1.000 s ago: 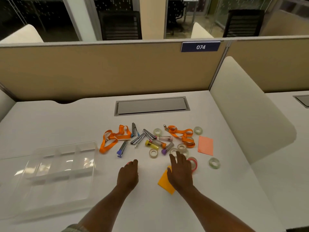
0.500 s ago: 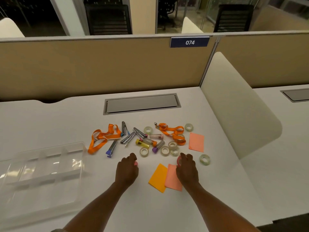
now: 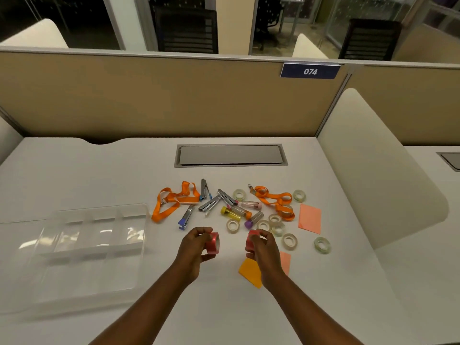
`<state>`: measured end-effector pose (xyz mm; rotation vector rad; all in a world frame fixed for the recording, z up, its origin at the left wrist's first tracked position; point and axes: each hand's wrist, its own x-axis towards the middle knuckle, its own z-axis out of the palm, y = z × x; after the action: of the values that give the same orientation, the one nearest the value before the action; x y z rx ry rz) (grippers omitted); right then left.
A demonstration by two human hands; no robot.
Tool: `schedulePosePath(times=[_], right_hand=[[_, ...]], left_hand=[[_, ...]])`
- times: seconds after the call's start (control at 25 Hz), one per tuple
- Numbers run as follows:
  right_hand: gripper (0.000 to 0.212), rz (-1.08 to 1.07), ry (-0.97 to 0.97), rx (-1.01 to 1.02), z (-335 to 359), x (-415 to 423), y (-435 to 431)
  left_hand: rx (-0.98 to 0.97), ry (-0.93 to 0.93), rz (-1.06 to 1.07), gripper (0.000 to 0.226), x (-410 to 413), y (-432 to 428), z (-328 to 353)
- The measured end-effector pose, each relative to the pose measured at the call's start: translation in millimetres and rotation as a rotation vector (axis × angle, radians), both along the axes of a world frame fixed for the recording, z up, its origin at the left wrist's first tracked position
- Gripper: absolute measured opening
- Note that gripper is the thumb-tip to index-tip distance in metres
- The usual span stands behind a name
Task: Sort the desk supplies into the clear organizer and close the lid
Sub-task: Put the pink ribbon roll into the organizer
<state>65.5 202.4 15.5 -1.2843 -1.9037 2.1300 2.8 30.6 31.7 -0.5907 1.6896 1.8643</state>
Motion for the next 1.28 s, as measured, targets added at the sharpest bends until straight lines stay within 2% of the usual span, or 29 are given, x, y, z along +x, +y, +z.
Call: schedulePosePath(times=[0.12, 0.24, 0.36, 0.48, 0.56, 0.64, 0.76, 0.88, 1.0, 1.12, 1.2, 1.28], right_hand=[[0.02, 0.099, 0.036, -0.245, 17, -13, -46], [0.023, 0.304, 0.015, -0.239, 28, -23, -97], [0.039, 0.549, -0.001, -0.028, 27, -31, -149], [0.049, 0.775, 0.097, 0.251, 24, -41, -198], [0.052, 0.905, 0.209, 0.506, 18, -49, -224], [0.055, 0.998, 0.283, 0.693, 11, -57, -244], [0.06, 1.146, 0.251, 0.922, -2, -66, -262], [0.048, 1.292, 0.274, 1.215, -17, -71, -271], [0.044, 1.349, 0.325, 1.372, -34, -74, -273], [0.045, 1.294, 0.303, 1.393, -40, -72, -276], [0.045, 1.21, 0.256, 1.407, -41, -68, -276], [0.058, 1.108, 0.128, 1.365, -40, -63, -275]], left_hand=[[0.07, -0.005, 0.09, 0.021, 3, -39, 11], [-0.004, 0.09, 0.108, 0.022, 6, -85, 17], [-0.179, 0.254, 0.052, 0.024, 10, -136, 15], [-0.436, 0.483, -0.002, 0.021, 17, -186, 5], [-0.582, 0.583, -0.035, 0.03, 21, -210, -8], [-0.679, 0.614, -0.067, 0.042, 24, -222, -23], [-0.814, 0.646, -0.08, 0.056, 30, -227, -43], [-0.933, 0.652, -0.162, 0.06, 35, -235, -58], [-0.968, 0.69, -0.295, 0.053, 35, -243, -66], [-0.993, 0.776, -0.366, 0.047, 34, -250, -68], [-1.011, 0.855, -0.402, 0.032, 34, -253, -69], [-0.997, 0.894, -0.433, 0.021, 36, -255, -69]])
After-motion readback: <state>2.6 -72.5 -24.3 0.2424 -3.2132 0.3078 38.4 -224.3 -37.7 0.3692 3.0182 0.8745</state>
